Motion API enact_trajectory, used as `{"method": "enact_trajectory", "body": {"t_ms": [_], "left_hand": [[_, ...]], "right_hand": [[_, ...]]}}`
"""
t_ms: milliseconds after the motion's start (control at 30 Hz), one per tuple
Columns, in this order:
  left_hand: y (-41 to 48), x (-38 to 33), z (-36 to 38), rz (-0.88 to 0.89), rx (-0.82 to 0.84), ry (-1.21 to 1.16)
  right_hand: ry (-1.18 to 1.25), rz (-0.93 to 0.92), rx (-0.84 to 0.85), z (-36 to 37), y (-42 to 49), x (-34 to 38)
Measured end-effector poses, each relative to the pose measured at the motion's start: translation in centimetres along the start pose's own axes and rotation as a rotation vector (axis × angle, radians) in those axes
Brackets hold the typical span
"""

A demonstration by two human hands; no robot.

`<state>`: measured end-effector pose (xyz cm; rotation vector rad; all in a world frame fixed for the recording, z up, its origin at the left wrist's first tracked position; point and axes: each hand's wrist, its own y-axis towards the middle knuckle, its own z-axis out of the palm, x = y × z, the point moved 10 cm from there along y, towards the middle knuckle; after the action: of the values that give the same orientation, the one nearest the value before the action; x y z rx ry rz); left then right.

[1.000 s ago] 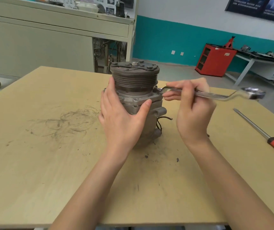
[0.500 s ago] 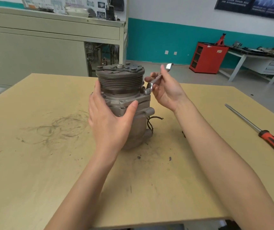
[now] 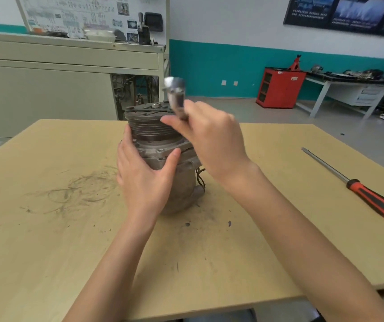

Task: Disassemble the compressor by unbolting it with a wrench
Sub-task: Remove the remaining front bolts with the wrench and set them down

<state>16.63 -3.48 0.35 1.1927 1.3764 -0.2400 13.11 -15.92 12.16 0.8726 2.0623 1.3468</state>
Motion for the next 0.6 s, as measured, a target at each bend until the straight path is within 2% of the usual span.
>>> {"method": "enact_trajectory", "body": {"t_ms": [233,333,400,433,533,600], "left_hand": [[0.3,0.2,0.3,-0.016,0.015,-0.039],[0.3,0.1,0.0,-0.007,-0.011,-0.038],[0.3,0.2,0.0,-0.006,-0.010,-0.035],[0.2,0.2,0.0,-0.003,-0.010,-0.027],[0.1,0.0,-0.1,0.005,-0.006,-0.013],[0.1,0.0,-0.1,0.002,-0.002,-0.015]], "right_hand": [[-0.330,-0.194,-0.065,0.8,-2.4,3.1],[-0.317,-0.236,-0.122,0.8,-2.3,3.2],[-0.176,-0.174,-0.141,0.6,-2.8,2.1],[0.029,-0.031,-0.148,0.4,-3.1,0.2],[0.943,0.700,-0.210,2.6,-6.3,-8.6],[1.401,1.082,-0.186,6.6,-8.8,-11.7]]}}
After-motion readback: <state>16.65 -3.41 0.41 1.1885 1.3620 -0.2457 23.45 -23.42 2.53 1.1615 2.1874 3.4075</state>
